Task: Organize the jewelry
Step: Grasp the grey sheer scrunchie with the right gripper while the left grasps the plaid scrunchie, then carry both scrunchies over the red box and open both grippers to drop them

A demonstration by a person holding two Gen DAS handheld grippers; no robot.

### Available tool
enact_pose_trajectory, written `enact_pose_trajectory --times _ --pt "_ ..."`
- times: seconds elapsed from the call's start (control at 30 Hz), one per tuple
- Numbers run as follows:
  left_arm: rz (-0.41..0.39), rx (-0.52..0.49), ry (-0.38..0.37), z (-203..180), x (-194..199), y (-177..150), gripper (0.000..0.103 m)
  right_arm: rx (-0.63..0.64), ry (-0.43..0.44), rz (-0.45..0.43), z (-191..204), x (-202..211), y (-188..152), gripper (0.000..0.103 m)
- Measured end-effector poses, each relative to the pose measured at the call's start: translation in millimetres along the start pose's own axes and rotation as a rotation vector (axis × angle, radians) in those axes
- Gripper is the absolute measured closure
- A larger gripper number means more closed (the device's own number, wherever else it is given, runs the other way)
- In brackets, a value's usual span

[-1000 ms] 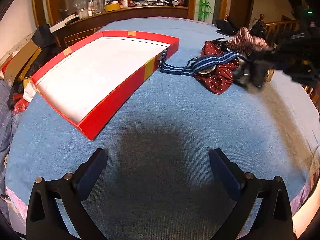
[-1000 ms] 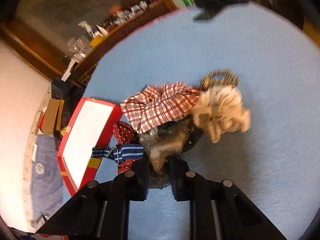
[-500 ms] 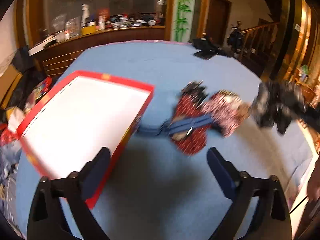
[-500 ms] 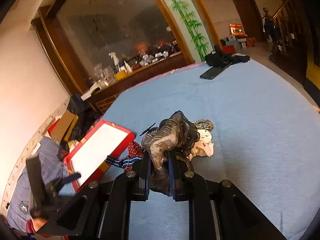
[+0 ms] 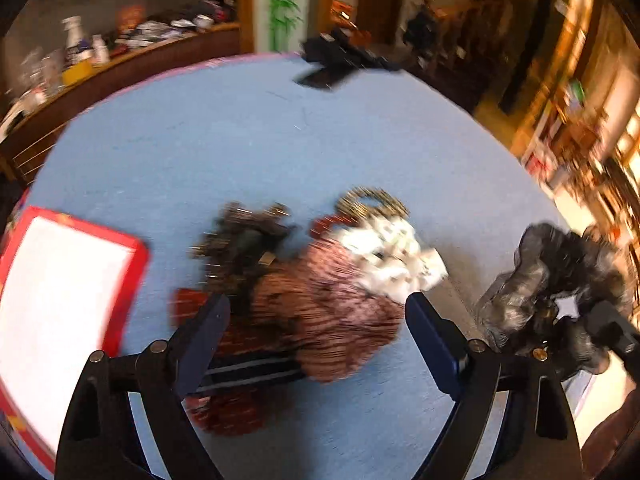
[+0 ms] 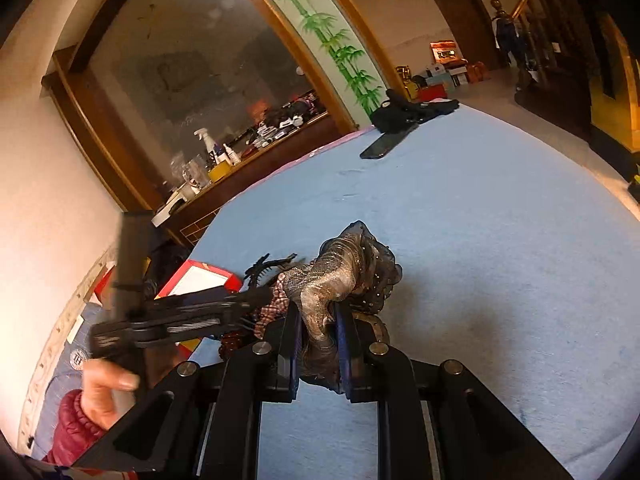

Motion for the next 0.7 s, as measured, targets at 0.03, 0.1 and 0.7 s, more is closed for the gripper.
enact_pose_trajectory --times 0.03,0.1,0.7 --pt "0.008 -0.015 0.011 -4.2 -7.1 -1.9 0.015 -0.003 -0.001 0.001 -3.2 1.3 -0.8 0.086" --pt "0.019 -0.045 0.015 -13.2 -19.3 -5.9 0.038 -0.009 -0.003 0.002 -8.9 3.9 -2.5 0.086" --pt "-0.237 -0.016 -0.079 -13.5 85.1 -13.2 0.096 0.047 0.044 -0.017 14.0 16.3 -7.1 0.086"
Point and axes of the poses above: each gripper's, at about its wrist camera, not at the fingertips, and x roughly against the way its jaws point, z to its left, y to its top, the point moved 9 cm from there along -x, roughly the way its jaws point, and after that the axes turned 1 degree about -x, right-handed, at the moved point
